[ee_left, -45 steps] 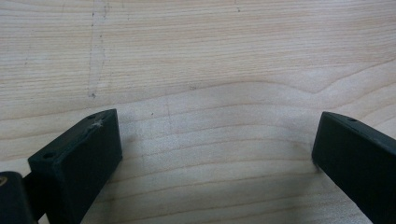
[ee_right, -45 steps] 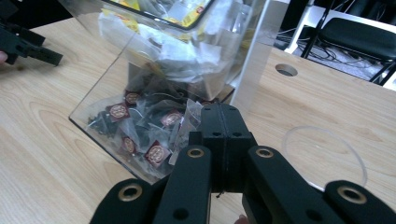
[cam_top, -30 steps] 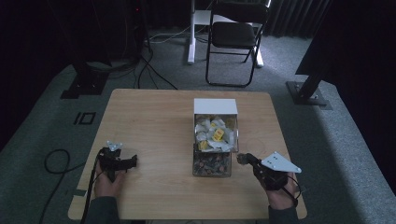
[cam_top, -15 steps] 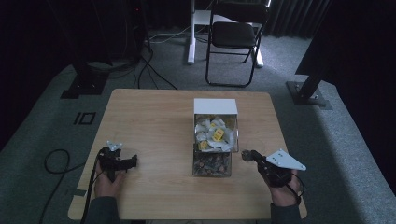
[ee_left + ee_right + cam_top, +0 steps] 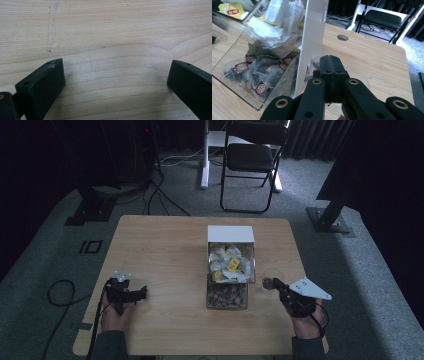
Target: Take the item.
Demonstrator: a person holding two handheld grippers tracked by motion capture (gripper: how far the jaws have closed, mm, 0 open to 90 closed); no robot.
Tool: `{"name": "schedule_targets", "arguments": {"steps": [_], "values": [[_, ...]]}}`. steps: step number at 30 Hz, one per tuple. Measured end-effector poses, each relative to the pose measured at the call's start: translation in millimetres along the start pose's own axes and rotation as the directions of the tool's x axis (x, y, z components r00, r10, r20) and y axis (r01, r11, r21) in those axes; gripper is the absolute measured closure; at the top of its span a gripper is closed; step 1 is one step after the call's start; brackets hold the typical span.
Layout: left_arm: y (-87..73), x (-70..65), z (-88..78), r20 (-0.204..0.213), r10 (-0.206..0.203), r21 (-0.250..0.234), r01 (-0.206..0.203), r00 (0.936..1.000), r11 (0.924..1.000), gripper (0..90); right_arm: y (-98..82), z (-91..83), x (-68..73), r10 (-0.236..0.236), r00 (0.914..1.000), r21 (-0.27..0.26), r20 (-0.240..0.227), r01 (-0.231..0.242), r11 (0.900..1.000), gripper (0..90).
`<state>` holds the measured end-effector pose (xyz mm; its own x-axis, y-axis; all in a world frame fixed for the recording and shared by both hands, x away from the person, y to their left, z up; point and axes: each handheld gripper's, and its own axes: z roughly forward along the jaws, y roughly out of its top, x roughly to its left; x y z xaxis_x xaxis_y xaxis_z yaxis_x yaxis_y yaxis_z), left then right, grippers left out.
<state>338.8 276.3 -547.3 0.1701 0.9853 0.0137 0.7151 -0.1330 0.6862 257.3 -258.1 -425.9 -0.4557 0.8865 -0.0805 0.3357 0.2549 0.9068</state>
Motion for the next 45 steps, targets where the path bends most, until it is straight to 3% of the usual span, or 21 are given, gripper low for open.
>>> {"name": "schedule_targets", "arguments": {"steps": [33, 45], "values": [[0.0, 0.0, 0.0, 0.0, 0.0, 0.0, 0.0, 1.0, 1.0, 2.0, -5.6, 4.2, -21.8, 0.044, 0.998, 0.009, 0.046, -0.044, 0.999, 90.0], [0.0, 0.0, 0.0, 0.0, 0.0, 0.0, 0.0, 1.0, 1.0, 2.0, -8.4, 14.2, -31.4, 0.061, 0.9964, 0.018, 0.06, -0.062, 0.998, 90.0]]}}
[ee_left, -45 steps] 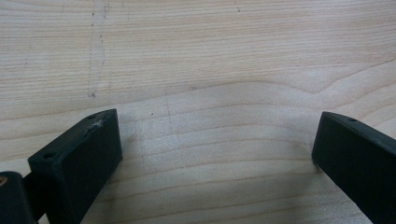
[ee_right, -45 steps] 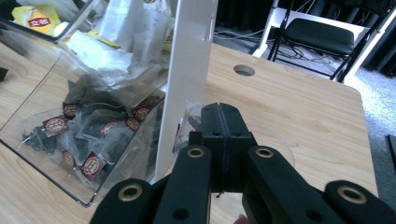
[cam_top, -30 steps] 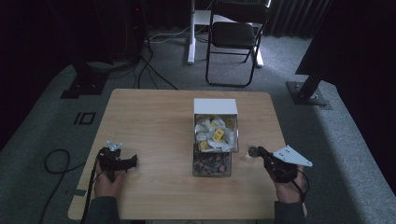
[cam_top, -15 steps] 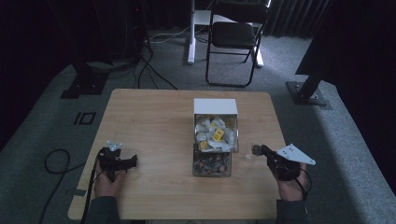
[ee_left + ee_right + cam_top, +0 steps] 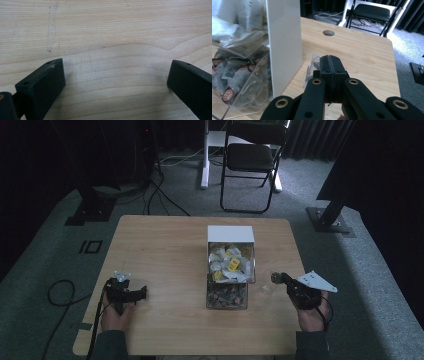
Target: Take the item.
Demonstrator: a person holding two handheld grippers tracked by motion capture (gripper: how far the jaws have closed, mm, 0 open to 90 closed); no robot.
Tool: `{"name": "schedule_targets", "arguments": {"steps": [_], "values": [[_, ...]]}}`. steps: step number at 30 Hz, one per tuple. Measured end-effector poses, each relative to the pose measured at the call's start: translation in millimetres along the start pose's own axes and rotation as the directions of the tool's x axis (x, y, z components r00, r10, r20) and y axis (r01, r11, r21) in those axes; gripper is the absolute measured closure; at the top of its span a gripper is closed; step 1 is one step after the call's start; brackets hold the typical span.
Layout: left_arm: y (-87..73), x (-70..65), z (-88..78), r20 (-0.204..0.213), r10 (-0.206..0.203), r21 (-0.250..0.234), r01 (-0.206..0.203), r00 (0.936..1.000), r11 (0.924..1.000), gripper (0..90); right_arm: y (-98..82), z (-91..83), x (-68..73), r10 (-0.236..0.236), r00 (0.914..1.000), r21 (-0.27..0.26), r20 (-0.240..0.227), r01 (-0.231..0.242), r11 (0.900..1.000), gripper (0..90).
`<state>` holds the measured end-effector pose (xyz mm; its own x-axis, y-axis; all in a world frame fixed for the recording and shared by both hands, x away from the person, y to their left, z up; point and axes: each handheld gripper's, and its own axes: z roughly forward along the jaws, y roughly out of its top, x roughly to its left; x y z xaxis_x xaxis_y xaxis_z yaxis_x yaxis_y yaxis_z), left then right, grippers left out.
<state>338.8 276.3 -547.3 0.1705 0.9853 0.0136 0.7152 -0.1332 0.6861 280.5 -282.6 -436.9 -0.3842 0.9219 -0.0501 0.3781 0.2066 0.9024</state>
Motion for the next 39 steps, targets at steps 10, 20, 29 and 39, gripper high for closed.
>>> {"name": "schedule_targets", "arguments": {"steps": [10, 20, 29, 39], "values": [[0.0, 0.0, 0.0, 0.0, 0.0, 0.0, 0.0, 1.0, 1.0, 2.0, -5.4, 9.6, -5.3, 0.013, 0.9999, 0.02, 0.004, -0.013, 1.0, 90.0], [0.0, 0.0, 0.0, 0.0, 0.0, 0.0, 0.0, 1.0, 1.0, 2.0, -6.7, 17.5, -7.6, 0.017, 0.9998, 0.03, 0.006, -0.017, 0.999, 90.0], [0.0, 0.0, 0.0, 0.0, 0.0, 0.0, 0.0, 1.0, 1.0, 2.0, -7.8, 24.1, -8.3, 0.021, 0.9998, 0.036, 0.0, -0.021, 0.999, 90.0], [0.0, 0.0, 0.0, 0.0, 0.0, 0.0, 0.0, 1.0, 1.0, 2.0, -8.6, 27.7, -6.7, 0.024, 0.9994, 0.044, -0.024, -0.022, 0.999, 57.3]]}}
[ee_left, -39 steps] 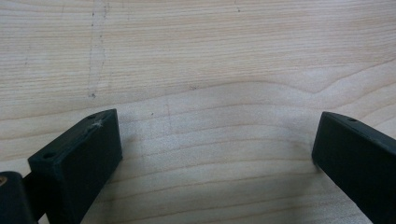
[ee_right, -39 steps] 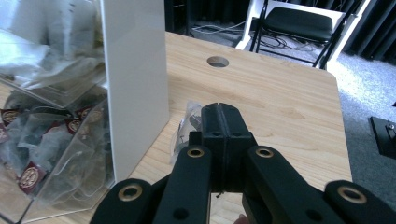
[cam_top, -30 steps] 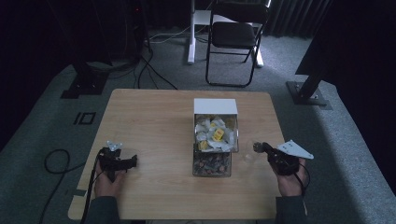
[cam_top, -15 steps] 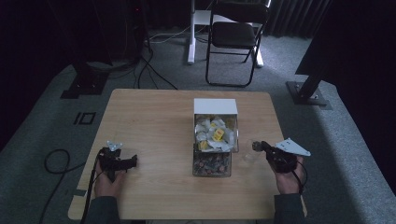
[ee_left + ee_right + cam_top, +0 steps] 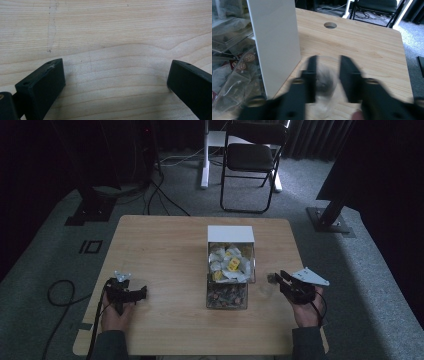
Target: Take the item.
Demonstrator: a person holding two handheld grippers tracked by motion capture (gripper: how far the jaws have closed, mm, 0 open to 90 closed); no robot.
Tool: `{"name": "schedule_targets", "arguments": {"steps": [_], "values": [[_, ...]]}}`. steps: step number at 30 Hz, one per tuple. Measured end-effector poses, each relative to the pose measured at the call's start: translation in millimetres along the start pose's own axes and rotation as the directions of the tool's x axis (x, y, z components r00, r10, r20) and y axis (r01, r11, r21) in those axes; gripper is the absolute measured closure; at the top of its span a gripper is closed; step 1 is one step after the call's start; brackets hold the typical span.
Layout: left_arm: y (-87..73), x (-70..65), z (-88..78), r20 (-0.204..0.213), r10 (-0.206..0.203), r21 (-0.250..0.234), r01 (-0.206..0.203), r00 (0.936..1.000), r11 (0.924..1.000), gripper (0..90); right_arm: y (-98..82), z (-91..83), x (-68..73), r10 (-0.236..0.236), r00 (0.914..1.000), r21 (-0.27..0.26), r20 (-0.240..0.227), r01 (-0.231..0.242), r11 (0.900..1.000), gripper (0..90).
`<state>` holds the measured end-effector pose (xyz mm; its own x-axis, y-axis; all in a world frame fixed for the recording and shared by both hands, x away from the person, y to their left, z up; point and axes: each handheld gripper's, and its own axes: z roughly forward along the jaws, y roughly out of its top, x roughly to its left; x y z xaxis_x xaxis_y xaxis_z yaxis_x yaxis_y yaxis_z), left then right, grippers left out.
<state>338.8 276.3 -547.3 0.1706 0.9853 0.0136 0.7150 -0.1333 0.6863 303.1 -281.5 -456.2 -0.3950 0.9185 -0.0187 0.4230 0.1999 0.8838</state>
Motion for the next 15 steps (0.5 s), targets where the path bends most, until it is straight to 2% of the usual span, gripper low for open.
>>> {"name": "schedule_targets", "arguments": {"steps": [3, 5, 8, 15], "values": [[0.0, 0.0, 0.0, 0.0, 0.0, 0.0, 0.0, 1.0, 1.0, 2.0, -0.3, -0.6, 0.9, 0.004, 1.0, -0.006, 0.003, -0.004, 1.0, 40.1], [0.0, 0.0, 0.0, 0.0, 0.0, 0.0, 0.0, 1.0, 1.0, 2.0, -0.5, -0.9, 1.2, 0.004, 1.0, -0.005, 0.006, -0.003, 1.0, 33.7], [0.0, 0.0, 0.0, 0.0, 0.0, 0.0, 0.0, 1.0, 1.0, 2.0, -1.0, -2.0, 1.5, 0.001, 1.0, -0.009, 0.006, 0.0, 1.0, 28.3], [0.0, 0.0, 0.0, 0.0, 0.0, 0.0, 0.0, 1.0, 1.0, 2.0, -4.5, -5.5, 4.6, -0.009, 1.0, -0.002, -0.003, 0.009, 1.0, 22.9]]}}
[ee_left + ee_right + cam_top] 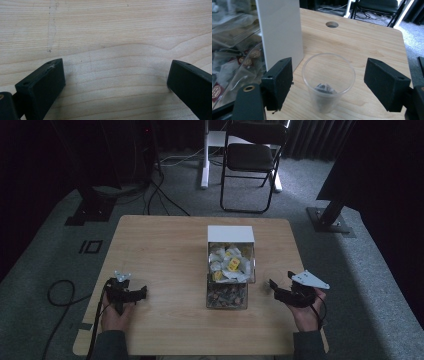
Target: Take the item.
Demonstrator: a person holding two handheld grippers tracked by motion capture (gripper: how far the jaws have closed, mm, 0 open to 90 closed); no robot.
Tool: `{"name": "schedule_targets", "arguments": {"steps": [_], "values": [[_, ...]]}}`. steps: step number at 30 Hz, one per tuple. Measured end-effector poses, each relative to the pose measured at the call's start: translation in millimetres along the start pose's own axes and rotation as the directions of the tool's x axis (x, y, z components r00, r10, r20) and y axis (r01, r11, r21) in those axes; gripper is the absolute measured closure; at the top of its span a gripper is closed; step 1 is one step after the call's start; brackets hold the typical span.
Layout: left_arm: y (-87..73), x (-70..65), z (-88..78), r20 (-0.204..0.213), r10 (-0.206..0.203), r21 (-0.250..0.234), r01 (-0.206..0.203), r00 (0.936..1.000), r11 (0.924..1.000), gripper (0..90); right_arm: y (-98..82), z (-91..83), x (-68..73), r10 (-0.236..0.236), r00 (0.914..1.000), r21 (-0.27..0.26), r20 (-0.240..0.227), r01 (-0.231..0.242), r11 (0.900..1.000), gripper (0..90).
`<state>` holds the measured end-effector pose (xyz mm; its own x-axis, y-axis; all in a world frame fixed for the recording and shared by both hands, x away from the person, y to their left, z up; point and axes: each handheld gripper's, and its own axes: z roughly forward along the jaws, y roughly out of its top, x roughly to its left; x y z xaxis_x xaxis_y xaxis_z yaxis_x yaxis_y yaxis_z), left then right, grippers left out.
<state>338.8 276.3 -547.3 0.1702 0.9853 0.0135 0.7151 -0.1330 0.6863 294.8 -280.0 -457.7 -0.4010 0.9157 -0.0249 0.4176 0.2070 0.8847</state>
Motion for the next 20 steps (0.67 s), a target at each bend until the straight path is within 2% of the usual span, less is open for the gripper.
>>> {"name": "schedule_targets", "arguments": {"steps": [8, 20], "values": [[0.0, 0.0, 0.0, 0.0, 0.0, 0.0, 0.0, 1.0, 1.0, 2.0, -7.6, -8.8, 2.1, -0.007, 0.9998, 0.002, -0.017, 0.007, 1.0, 22.3], [0.0, 0.0, 0.0, 0.0, 0.0, 0.0, 0.0, 1.0, 1.0, 2.0, -18.6, -25.5, 0.6, -0.012, 0.9999, 0.006, -0.004, 0.012, 1.0, 22.3]]}}
